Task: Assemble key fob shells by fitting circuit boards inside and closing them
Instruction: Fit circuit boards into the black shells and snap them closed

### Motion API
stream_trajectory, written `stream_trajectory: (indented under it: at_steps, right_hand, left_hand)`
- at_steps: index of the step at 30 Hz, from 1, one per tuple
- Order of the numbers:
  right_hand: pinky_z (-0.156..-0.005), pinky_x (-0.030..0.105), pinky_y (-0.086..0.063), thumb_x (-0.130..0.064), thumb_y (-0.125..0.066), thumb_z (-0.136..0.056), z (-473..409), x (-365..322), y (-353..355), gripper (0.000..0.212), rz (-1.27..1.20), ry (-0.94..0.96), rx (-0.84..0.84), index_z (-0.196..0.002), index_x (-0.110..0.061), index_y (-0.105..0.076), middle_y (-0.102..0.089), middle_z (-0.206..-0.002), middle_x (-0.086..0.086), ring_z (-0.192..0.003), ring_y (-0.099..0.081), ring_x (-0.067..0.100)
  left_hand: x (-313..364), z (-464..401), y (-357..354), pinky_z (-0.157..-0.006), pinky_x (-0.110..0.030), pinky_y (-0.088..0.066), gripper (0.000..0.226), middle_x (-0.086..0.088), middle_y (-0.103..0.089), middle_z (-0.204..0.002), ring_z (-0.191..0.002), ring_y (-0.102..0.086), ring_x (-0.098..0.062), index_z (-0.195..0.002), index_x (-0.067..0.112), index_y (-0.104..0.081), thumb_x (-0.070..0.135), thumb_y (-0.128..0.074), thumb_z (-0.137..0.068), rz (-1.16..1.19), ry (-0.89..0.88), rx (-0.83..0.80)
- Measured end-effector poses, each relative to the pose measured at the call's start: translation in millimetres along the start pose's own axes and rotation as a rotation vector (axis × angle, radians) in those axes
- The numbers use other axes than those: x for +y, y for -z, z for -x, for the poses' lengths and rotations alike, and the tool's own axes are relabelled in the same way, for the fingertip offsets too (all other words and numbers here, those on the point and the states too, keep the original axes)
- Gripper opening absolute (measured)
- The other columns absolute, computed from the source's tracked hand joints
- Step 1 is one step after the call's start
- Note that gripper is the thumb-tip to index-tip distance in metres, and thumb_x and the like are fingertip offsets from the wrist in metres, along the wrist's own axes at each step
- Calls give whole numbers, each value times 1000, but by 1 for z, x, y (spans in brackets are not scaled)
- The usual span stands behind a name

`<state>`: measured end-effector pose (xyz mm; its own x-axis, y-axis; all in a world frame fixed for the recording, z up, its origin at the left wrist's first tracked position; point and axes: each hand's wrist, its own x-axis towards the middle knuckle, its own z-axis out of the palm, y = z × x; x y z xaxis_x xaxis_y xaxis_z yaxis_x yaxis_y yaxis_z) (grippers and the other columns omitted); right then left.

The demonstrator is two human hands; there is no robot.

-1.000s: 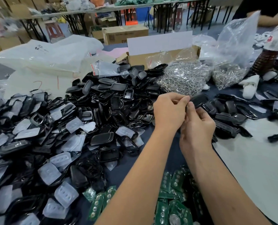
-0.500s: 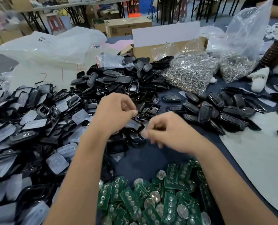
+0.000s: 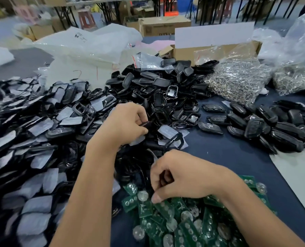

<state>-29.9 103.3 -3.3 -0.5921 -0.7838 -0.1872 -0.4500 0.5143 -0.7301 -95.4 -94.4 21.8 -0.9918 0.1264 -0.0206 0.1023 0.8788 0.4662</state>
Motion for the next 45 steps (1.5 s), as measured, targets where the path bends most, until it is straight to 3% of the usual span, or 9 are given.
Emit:
stream_trajectory:
  at_steps: [6, 9, 15, 19, 26, 31, 35, 39, 45]
  right_hand:
    - [-62, 19, -37, -64, -86, -71, -7, -2, -11, 50, 212, 23, 56, -110, -43, -64, -58, -100, -18, -81, -53, -3]
    - [-61, 17, -34, -56, -89, -71, -9, -1, -15, 46, 192, 47, 61, -107, -39, -66, -58, -97, -16, -78, -52, -5]
    - [-69, 19, -49, -22, -83, -89, -6, 14, -4, 13, -232, 65, 165, -88, -25, -71, -70, -85, -7, -70, -62, 1]
    - [-51, 16, -44, -19, -81, -91, 0, 29, 6, 7, -440, 42, 351, -88, -17, -76, -64, -62, -3, -53, -57, 7]
    - [-43, 20, -24, -13, -68, -100, -6, 50, 12, 13, -817, -46, 776, -97, -18, -80, -39, -63, -7, -52, -30, 11]
    - [-40, 22, -34, -22, -60, -106, -7, 61, 15, 23, -899, -98, 1010, -127, -26, -70, -53, -65, -17, -52, -47, 10]
    - [-46, 27, -25, -34, -60, -106, -7, 66, 17, 18, -782, -107, 1172, -103, -27, -77, -35, -60, -9, -50, -28, 12]
    - [-47, 27, -24, -31, -65, -103, -7, 66, 16, 19, -807, -72, 1202, -96, -20, -78, -34, -58, -11, -54, -21, 15]
    - [-55, 24, -45, -13, -63, -104, -12, 60, 10, 19, -864, 33, 1070, -109, -19, -80, -54, -66, -4, -60, -46, 11]
  left_hand:
    - [1, 4, 0, -78, -37, -57, 19, -1, -67, -80, -76, -65, -22, -89, 27, -62, 17, -77, -91, 433, -51, 296]
    - [2, 9, -15, -89, -47, -56, 12, -10, -70, -93, -91, -66, -30, -97, 21, -58, 15, -69, -98, 509, -36, 317]
    - [-3, 27, -37, -71, -31, -63, 15, -5, -76, -100, -86, -77, -21, -102, 24, -45, 11, -48, -109, 841, -72, 378]
    - [-4, 28, -46, -41, -24, -42, 10, 1, -70, -78, -55, -61, -16, -100, 21, -44, 19, -46, -109, 1062, -22, 395]
    - [9, 27, -57, -46, -20, -26, 25, 9, -52, -75, -58, -34, -7, -87, 32, -50, 49, -39, -102, 1190, 2, 319]
    - [10, 28, -56, -46, -21, -24, 15, 5, -39, -77, -61, -30, -9, -87, 22, -46, 20, -44, -101, 1181, 19, 317]
    - [14, 28, -60, -50, -22, -46, 27, 2, -60, -83, -61, -58, -12, -97, 17, -57, -7, -46, -101, 1096, 12, 367]
    - [16, 26, -66, -63, -26, -59, 17, -13, -73, -91, -68, -77, -28, -101, 12, -62, -3, -67, -95, 1049, 25, 433]
    - [19, 25, -73, -72, -33, -64, 9, -23, -72, -90, -75, -77, -31, -87, 6, -68, 2, -70, -95, 1087, 100, 417]
